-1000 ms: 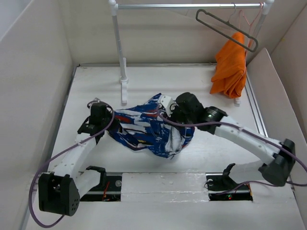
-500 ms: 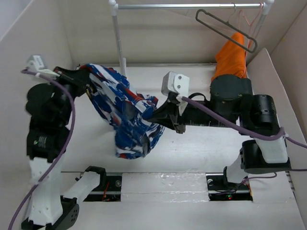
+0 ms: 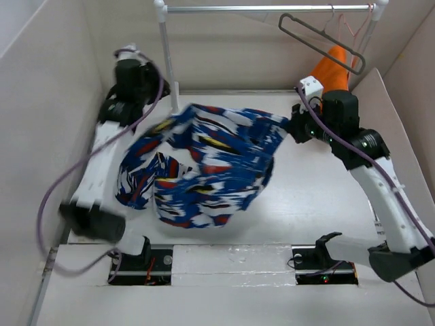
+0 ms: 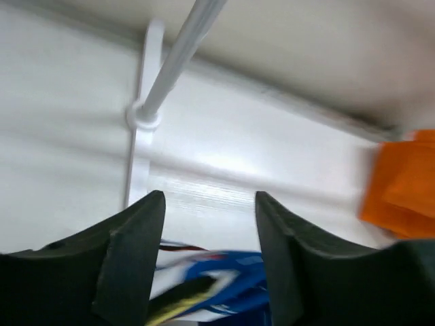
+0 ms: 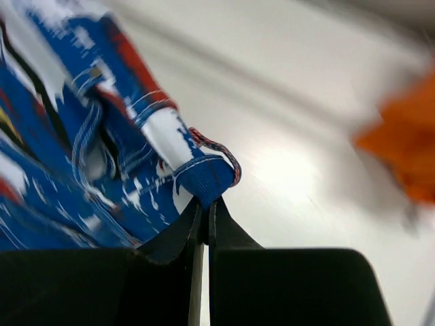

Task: Place the trousers on the hanger
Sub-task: Flatten out the trousers at the center of the board.

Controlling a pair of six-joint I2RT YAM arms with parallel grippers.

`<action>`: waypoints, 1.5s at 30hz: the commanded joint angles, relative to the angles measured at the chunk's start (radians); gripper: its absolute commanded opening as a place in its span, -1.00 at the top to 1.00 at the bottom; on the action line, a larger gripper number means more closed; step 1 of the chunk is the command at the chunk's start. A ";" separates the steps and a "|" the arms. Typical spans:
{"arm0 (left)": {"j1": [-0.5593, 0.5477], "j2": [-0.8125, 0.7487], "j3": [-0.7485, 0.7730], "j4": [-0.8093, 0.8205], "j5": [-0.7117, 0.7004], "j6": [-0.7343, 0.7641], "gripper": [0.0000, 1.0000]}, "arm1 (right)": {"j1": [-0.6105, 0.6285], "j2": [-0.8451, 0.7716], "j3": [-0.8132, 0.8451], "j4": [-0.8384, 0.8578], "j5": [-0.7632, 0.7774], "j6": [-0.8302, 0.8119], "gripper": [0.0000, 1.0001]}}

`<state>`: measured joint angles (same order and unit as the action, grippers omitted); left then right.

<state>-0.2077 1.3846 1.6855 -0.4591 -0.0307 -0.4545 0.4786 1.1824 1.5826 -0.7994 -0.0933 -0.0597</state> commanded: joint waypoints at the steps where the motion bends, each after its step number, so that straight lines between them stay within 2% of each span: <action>1: -0.036 0.273 0.054 -0.024 -0.054 0.030 -0.08 | -0.237 0.044 -0.149 0.147 -0.043 -0.020 1.00; 2: -0.064 0.299 0.118 -0.073 -0.058 0.036 -0.20 | -0.292 0.071 -0.159 0.170 -0.028 -0.012 0.71; 3: -0.126 0.303 0.121 -0.079 -0.089 0.043 -0.46 | -0.308 0.107 -0.145 0.170 -0.019 -0.012 0.30; 5: -0.162 0.256 0.050 -0.047 -0.155 0.042 -0.58 | -0.308 0.199 -0.058 0.083 -0.014 -0.044 -0.50; 7: -0.162 0.154 -0.039 -0.029 -0.149 -0.013 -0.58 | -0.241 0.217 -0.038 0.020 0.042 -0.086 -0.63; 8: -0.162 0.110 -0.163 -0.006 -0.147 -0.027 -0.56 | -0.215 0.201 -0.097 0.022 0.059 -0.094 -0.66; 9: -0.162 0.018 -0.237 0.014 -0.127 -0.039 -0.45 | -0.174 0.172 -0.151 0.029 0.069 -0.097 -0.65; 10: -0.162 -0.075 -0.389 0.045 -0.076 -0.068 -0.39 | -0.146 0.095 -0.280 0.058 0.073 -0.085 -0.49; 11: -0.162 -0.076 -0.467 0.057 -0.045 -0.085 -0.39 | -0.146 0.050 -0.282 0.074 0.073 -0.071 -0.16; 12: -0.162 -0.163 -0.537 0.059 -0.016 -0.101 -0.34 | -0.146 0.001 -0.417 0.091 0.076 -0.056 0.38; 13: -0.162 -0.205 -0.602 0.056 0.011 -0.117 -0.28 | -0.146 -0.051 -0.485 0.104 0.076 -0.010 0.82; 14: -0.171 -0.244 -0.724 0.054 0.024 -0.137 -0.19 | -0.146 -0.151 -0.545 0.114 0.079 0.012 1.00; 15: -0.171 -0.318 -0.784 0.057 0.082 -0.139 -0.11 | -0.146 -0.197 -0.664 0.127 0.070 0.021 1.00; 16: -0.171 -0.346 -0.826 0.059 0.141 -0.142 -0.10 | -0.164 -0.243 -0.712 0.131 0.057 0.046 1.00; 17: -0.171 -0.372 -0.890 0.050 0.170 -0.142 -0.05 | -0.176 -0.282 -0.752 0.121 0.053 0.057 1.00; 19: -0.171 -0.410 -0.922 0.014 0.227 -0.133 0.00 | -0.224 -0.365 -0.829 0.082 0.066 0.124 0.99; 21: -0.171 -0.452 -0.938 -0.041 0.242 -0.118 -0.01 | -0.242 -0.397 -0.845 0.089 -0.012 0.133 0.94; 23: -0.171 -0.469 -0.958 -0.076 0.261 -0.110 -0.02 | -0.264 -0.382 -0.863 0.082 -0.054 0.167 0.90; 24: -0.171 -0.466 -0.968 -0.085 0.303 -0.105 -0.04 | -0.274 -0.348 -0.907 0.071 -0.084 0.167 0.81; 27: -0.171 -0.447 -0.974 -0.092 0.310 -0.104 -0.08 | -0.275 -0.325 -0.947 0.101 -0.121 0.178 0.81; 30: -0.171 -0.411 -0.968 -0.076 0.301 -0.092 -0.08 | -0.275 -0.308 -1.018 0.214 -0.114 0.189 0.61; 31: -0.171 -0.398 -0.955 -0.069 0.296 -0.087 -0.10 | -0.275 -0.256 -1.021 0.233 -0.112 0.178 0.54; 33: -0.171 -0.357 -0.952 -0.062 0.296 -0.079 -0.25 | -0.275 -0.181 -1.010 0.308 -0.132 0.141 0.33; 34: -0.171 -0.345 -0.954 -0.052 0.293 -0.078 -0.34 | -0.275 -0.079 -0.997 0.324 -0.146 0.123 0.13; 35: -0.171 -0.316 -0.957 -0.047 0.299 -0.076 -0.48 | -0.275 -0.020 -0.948 0.325 -0.160 0.101 0.06; 37: -0.171 -0.282 -0.960 -0.020 0.305 -0.079 -0.56 | -0.252 0.077 -0.900 0.373 -0.161 0.072 -0.16; 40: -0.171 -0.216 -0.971 0.031 0.278 -0.088 -0.56 | -0.213 0.203 -0.800 0.404 -0.137 0.031 -0.39; 43: -0.171 -0.171 -0.989 0.092 0.224 -0.105 -0.31 | -0.195 0.240 -0.747 0.428 -0.126 0.041 -0.51; 44: -0.171 -0.165 -0.994 0.108 0.209 -0.122 0.10 | -0.184 0.243 -0.739 0.430 -0.125 0.046 -0.52; 45: -0.171 -0.165 -0.998 0.120 0.184 -0.131 0.34 | -0.184 0.253 -0.734 0.431 -0.125 0.049 -0.53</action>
<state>-0.3782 1.2251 0.7021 -0.4129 0.2165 -0.5678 0.2756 1.4349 0.7921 -0.4721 -0.2157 0.0040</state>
